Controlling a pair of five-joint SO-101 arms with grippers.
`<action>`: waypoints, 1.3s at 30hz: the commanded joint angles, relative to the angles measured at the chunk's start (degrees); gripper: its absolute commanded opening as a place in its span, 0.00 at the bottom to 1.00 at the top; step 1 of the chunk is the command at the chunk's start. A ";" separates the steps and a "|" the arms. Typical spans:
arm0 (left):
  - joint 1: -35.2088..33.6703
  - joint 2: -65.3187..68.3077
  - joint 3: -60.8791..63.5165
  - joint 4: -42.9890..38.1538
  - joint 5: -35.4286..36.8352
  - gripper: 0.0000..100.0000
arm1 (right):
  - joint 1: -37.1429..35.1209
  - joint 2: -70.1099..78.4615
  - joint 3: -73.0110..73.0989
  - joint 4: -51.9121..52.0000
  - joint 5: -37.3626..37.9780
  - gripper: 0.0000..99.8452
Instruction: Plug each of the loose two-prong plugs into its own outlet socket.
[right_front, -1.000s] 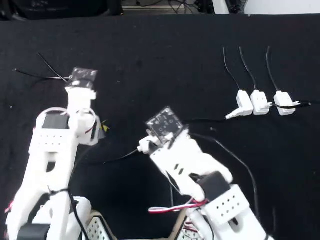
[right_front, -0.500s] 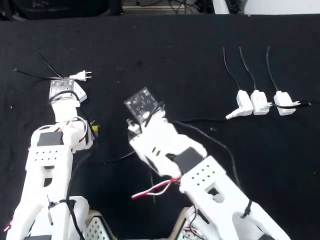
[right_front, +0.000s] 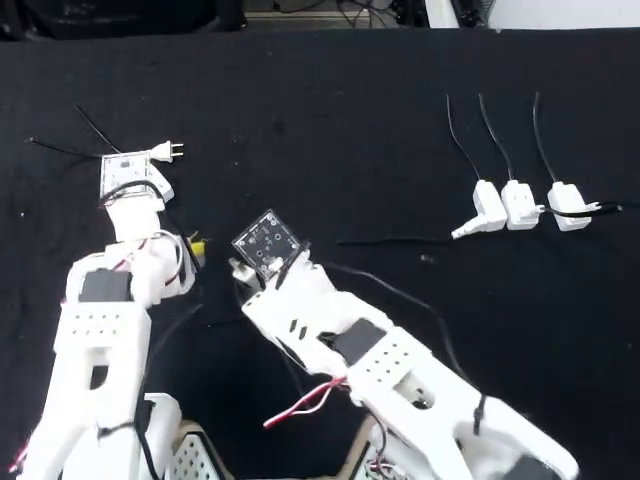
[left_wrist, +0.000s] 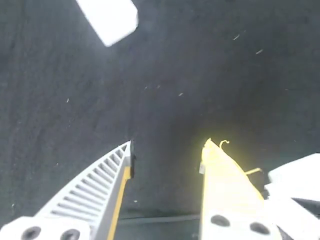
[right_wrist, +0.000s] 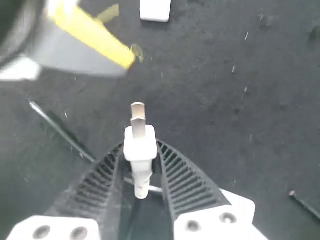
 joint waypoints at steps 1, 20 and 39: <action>3.21 -9.67 2.42 -1.05 0.35 0.23 | -2.20 7.34 -5.76 -1.49 -0.62 0.01; 8.48 -21.01 14.99 -4.75 -4.40 0.23 | -5.01 6.64 -6.20 -1.93 -1.14 0.01; 3.74 -20.92 19.21 -9.85 -6.07 0.23 | -4.92 -12.00 0.66 3.25 -0.70 0.01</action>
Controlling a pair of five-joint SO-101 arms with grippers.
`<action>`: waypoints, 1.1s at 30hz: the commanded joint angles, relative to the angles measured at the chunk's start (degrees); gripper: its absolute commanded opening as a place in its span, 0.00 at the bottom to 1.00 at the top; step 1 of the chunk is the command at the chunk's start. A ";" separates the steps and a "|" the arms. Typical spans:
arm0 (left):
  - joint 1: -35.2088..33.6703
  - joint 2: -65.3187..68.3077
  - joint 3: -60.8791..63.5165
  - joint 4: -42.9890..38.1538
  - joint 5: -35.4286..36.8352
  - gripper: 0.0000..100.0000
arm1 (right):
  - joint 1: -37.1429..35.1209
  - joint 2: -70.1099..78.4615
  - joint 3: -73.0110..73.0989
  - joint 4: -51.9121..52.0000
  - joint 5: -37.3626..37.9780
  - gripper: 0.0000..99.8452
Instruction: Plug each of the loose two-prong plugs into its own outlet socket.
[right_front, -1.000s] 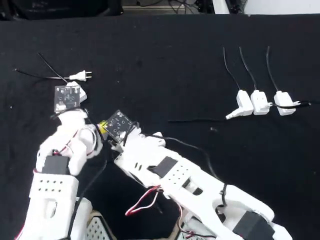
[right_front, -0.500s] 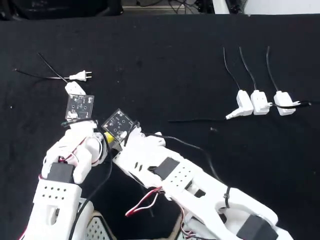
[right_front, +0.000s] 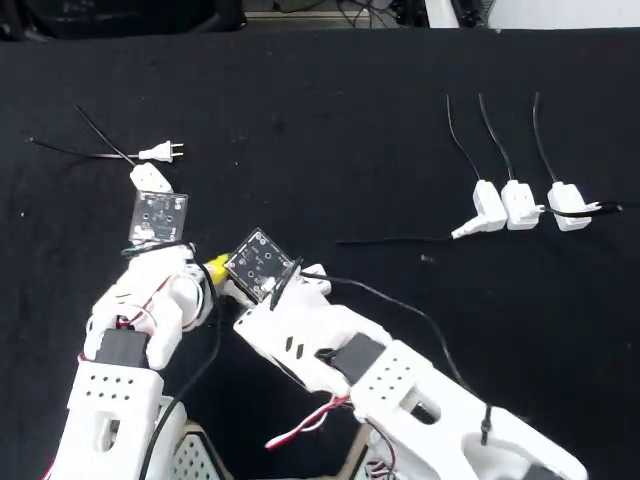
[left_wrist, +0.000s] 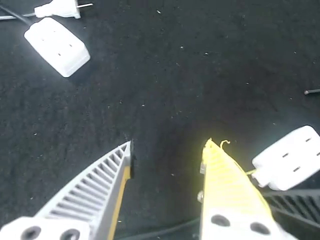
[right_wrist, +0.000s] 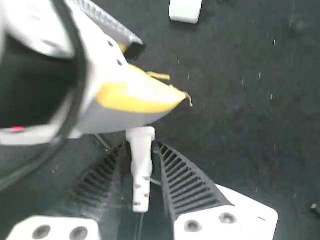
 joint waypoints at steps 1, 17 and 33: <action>-3.30 0.18 0.04 -0.53 -0.35 0.23 | -0.26 -6.29 -2.07 4.22 0.00 0.01; -0.22 0.18 0.66 -0.18 0.09 0.23 | 0.97 -6.81 -2.15 4.40 -0.44 0.01; 0.04 0.62 0.75 -0.18 0.09 0.23 | 3.16 -7.16 -1.89 2.99 -4.48 0.01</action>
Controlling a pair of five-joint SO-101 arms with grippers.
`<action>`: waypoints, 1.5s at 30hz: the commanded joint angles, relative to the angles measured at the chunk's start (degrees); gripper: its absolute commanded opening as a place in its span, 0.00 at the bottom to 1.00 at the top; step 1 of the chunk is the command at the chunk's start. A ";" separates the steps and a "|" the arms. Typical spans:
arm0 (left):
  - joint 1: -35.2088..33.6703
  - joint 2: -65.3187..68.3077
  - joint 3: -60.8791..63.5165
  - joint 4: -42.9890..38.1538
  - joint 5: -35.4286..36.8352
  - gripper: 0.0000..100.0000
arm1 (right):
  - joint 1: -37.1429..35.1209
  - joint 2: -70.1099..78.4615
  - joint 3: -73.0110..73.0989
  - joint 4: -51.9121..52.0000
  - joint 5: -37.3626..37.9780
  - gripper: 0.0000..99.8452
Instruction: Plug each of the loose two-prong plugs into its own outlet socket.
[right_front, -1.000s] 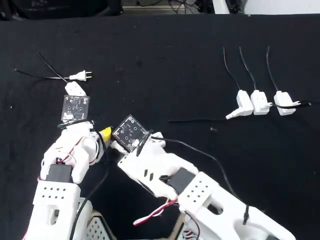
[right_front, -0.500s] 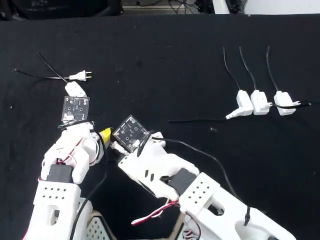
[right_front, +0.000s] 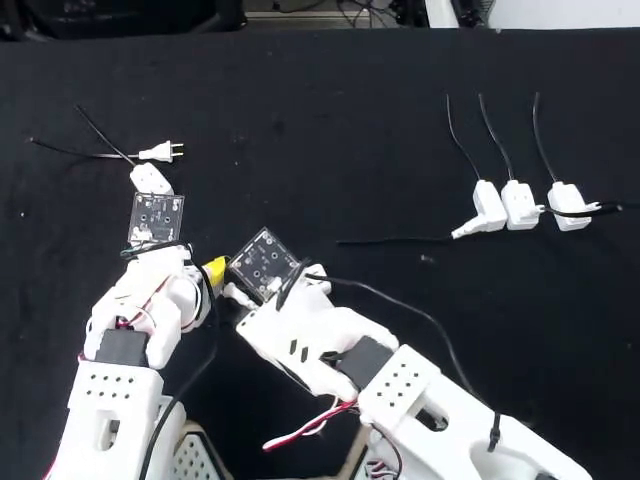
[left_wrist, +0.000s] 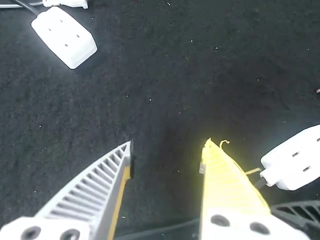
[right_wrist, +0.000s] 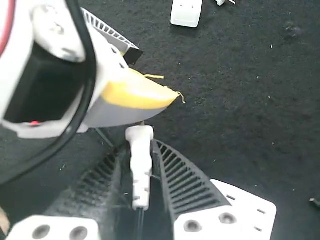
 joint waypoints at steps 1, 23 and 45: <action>0.92 0.18 -0.04 0.00 0.09 0.23 | 3.25 -2.42 -1.89 -1.76 -2.73 0.01; -1.89 -0.26 -1.80 -0.09 0.18 0.23 | 3.43 -1.98 -1.80 -1.23 -2.99 0.01; -10.42 -0.26 3.21 7.65 -5.54 0.23 | 17.32 9.36 -33.71 41.32 8.18 0.01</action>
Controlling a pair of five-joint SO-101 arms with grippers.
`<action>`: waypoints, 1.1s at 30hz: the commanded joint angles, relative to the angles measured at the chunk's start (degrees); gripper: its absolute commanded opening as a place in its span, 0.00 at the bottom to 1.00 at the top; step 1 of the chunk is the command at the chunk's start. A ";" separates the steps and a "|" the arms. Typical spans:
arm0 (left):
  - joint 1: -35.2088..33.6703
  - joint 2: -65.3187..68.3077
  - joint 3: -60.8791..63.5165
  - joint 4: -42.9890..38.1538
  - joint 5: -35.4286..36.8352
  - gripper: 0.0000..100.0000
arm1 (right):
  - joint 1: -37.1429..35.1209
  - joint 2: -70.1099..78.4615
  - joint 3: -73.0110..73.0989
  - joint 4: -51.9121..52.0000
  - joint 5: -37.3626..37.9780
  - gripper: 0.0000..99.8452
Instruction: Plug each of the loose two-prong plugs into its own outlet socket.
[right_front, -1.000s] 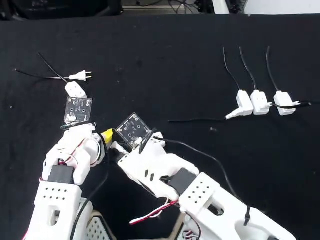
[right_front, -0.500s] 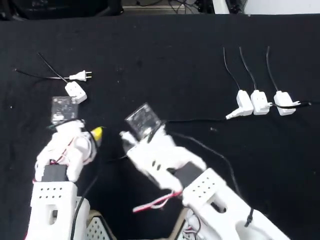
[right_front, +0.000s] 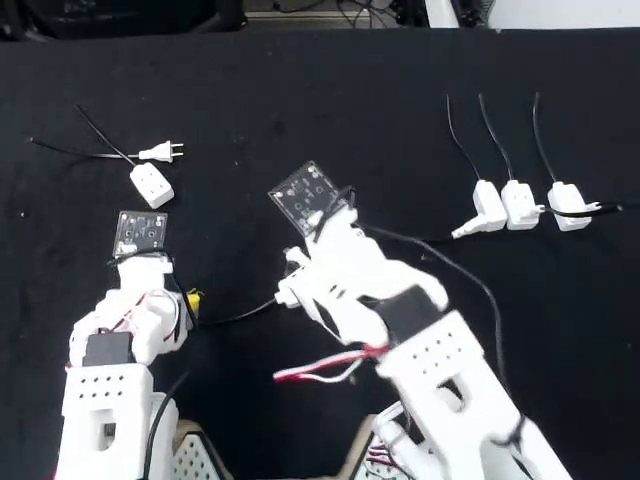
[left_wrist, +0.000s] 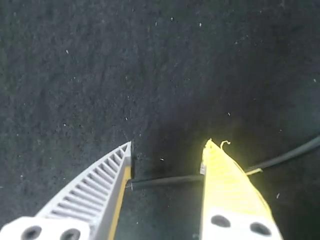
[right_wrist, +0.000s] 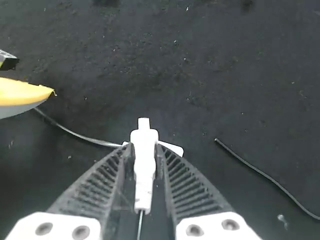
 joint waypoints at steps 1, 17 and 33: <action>-0.40 -0.44 1.01 -2.99 1.14 0.23 | 0.88 9.80 -10.24 5.01 0.79 0.01; -0.84 -0.44 2.24 -5.45 0.79 0.23 | 7.38 54.29 -58.68 39.65 -10.46 0.01; -0.84 -0.44 2.15 -5.45 0.79 0.23 | 10.55 69.67 -64.48 41.14 -10.02 0.01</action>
